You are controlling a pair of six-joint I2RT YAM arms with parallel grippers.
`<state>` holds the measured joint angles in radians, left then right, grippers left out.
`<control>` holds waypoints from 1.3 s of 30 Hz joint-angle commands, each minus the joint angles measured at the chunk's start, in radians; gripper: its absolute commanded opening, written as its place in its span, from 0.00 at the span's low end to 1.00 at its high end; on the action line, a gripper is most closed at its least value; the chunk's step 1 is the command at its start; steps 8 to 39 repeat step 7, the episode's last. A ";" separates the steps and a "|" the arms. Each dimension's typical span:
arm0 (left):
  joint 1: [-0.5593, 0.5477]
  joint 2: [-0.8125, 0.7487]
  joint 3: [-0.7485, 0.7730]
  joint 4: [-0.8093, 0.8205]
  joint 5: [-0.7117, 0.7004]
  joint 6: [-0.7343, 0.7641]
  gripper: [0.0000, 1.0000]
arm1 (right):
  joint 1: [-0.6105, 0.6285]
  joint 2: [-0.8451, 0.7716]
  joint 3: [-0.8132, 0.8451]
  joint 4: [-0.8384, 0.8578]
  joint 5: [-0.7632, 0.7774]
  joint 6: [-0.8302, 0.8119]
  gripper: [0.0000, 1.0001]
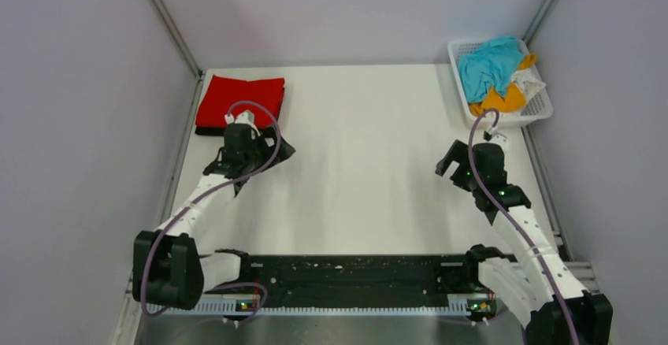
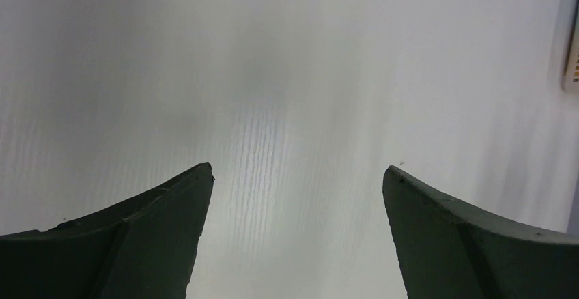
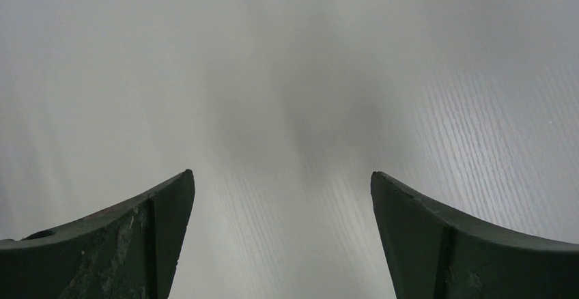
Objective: Fold and stack the t-shirts
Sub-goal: Reset both arms
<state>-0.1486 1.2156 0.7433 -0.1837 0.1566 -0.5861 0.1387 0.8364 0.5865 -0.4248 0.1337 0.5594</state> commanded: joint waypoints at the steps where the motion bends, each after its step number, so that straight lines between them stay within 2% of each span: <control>1: -0.014 -0.079 -0.066 0.087 -0.017 -0.074 0.99 | -0.008 -0.037 -0.040 0.080 0.046 0.031 0.99; 39: -0.016 -0.093 -0.052 0.062 -0.025 -0.062 0.99 | -0.008 -0.026 -0.053 0.080 0.052 0.044 0.99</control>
